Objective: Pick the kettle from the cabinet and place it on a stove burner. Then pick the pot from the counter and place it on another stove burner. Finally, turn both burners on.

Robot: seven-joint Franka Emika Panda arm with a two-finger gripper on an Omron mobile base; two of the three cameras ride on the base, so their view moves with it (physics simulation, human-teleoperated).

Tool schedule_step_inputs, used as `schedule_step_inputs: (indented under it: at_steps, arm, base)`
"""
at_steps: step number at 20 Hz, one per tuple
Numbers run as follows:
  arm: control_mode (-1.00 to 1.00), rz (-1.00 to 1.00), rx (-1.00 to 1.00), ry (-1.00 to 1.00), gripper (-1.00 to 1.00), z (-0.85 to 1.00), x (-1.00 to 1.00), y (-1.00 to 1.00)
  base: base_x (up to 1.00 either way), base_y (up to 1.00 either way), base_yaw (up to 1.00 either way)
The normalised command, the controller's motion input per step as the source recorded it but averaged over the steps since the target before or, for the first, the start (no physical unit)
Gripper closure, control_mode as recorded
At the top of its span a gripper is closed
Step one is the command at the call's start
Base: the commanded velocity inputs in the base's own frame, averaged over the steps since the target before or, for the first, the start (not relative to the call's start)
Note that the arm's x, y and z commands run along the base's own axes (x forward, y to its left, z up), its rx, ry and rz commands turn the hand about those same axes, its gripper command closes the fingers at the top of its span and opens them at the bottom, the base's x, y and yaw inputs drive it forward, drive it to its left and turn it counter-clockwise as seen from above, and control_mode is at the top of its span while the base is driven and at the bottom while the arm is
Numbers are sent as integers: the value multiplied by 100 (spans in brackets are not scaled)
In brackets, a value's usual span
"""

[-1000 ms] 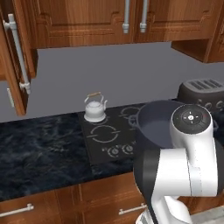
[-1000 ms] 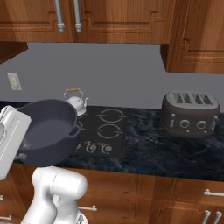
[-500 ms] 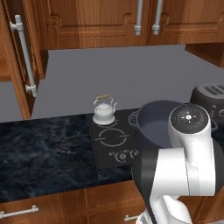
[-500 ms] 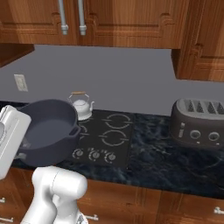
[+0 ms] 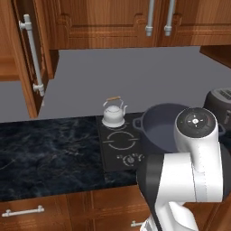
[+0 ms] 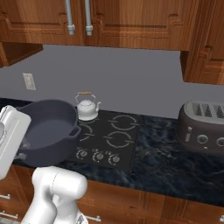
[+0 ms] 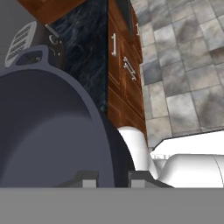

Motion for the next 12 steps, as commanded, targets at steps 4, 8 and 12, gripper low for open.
schedule_step_inputs:
  at_steps: [4, 8, 12]
  arm:
    - [100, 0, 0, 0, 100, 0, 0, 0]
    - [100, 0, 0, 0, 100, 0, 0, 0]
    - [100, 0, 0, 0, 100, 0, 0, 0]
  base:
    - [5, 0, 1]
    - [0, 0, 0]
    - [6, 0, 0]
